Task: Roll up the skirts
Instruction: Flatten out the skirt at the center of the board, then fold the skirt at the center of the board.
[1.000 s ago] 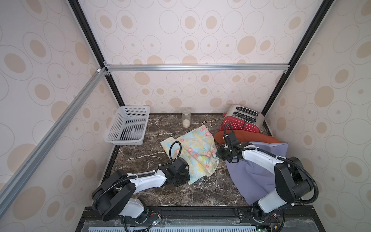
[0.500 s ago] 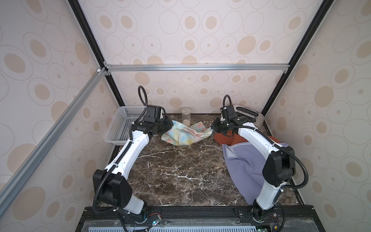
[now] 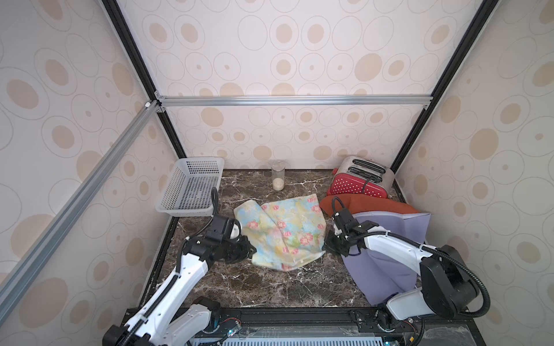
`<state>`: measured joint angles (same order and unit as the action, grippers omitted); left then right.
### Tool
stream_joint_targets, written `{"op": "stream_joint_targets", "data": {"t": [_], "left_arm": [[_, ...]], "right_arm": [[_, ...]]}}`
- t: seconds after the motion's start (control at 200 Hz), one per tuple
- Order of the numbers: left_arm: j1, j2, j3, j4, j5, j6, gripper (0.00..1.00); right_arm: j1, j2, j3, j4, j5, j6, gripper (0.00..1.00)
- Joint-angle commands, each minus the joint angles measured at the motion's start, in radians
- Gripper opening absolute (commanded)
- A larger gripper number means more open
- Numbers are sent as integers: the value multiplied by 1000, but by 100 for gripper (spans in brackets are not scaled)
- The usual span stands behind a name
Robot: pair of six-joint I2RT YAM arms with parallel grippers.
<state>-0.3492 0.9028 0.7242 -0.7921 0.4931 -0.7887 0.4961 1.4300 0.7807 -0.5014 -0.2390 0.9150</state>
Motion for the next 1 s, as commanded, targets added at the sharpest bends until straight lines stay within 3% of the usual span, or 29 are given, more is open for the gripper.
{"op": "stream_joint_targets", "data": {"t": [0.0,0.095,0.221,0.406,0.481,0.561,0.682,0.767,0.912,0.997], "left_arm": [[-21,-106,9,-66,9,-78,56],[-20,-96,112,-152,-188,-46,87],[2,77,195,-85,-294,5,96],[135,343,256,65,-352,-13,93],[147,412,275,81,-469,-24,93],[158,481,280,106,-558,-34,91],[174,562,267,198,-635,-54,82],[191,609,262,244,-658,-77,77],[214,666,254,332,-699,-76,75],[247,704,239,404,-653,-90,73]], "right_arm": [[-2,-84,-37,-28,39,13,42],[-3,-125,-5,-65,102,7,50],[-3,-102,92,-77,170,-13,55],[-8,148,359,-110,250,-103,58],[-13,268,502,-181,261,-118,58],[-11,303,528,-140,272,-85,58],[4,335,477,97,86,-78,52],[102,384,514,125,26,-109,52],[348,414,489,211,55,-100,57],[474,445,518,193,105,-100,57]]}}
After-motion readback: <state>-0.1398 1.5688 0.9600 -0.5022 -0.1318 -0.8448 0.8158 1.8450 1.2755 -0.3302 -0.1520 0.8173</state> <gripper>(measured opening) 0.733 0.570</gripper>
